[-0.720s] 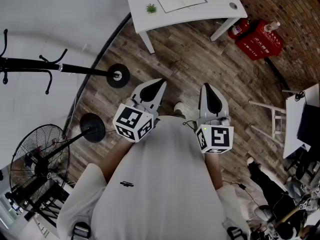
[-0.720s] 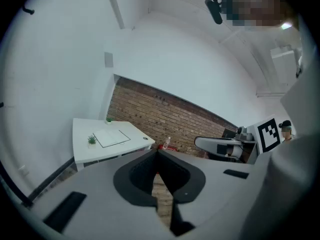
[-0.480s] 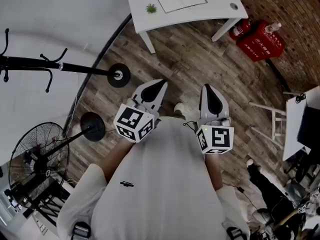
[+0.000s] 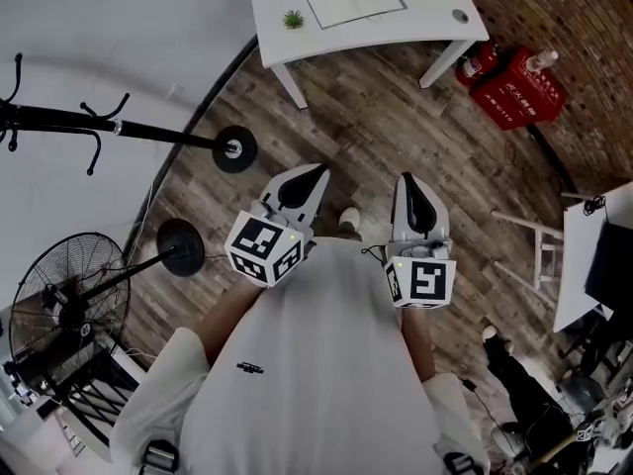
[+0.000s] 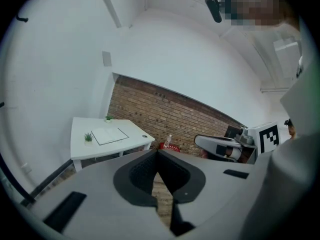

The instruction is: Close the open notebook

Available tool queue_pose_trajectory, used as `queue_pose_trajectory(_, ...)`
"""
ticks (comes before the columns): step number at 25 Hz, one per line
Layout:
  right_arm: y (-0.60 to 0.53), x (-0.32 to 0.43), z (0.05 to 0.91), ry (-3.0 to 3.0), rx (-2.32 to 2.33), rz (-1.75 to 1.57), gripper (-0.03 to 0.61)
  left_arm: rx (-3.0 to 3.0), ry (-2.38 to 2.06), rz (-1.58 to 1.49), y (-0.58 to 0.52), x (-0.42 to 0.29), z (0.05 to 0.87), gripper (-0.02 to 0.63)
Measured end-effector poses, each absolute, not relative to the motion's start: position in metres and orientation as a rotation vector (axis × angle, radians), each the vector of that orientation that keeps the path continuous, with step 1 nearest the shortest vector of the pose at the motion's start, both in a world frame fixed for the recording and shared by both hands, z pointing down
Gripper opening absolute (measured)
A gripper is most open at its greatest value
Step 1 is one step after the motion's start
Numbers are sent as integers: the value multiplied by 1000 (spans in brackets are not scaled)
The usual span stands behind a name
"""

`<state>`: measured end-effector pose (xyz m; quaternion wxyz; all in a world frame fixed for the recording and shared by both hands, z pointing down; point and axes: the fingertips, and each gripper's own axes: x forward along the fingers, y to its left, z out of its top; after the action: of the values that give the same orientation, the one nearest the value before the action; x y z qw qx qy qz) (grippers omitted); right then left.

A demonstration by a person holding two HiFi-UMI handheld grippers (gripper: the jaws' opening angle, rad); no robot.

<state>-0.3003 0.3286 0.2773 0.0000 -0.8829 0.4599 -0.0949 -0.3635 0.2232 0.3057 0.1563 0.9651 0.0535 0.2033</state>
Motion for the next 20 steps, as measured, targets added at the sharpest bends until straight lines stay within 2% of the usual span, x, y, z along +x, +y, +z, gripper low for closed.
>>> queue_pose_trajectory(11,389,-275,298,1408,-2756,-373,7,2770,122,611,272,-346,311,3)
queue_pose_trajectory(20,393,-258,304,1376,-2780,-399,8,2776,114,605,263,-327,314,3)
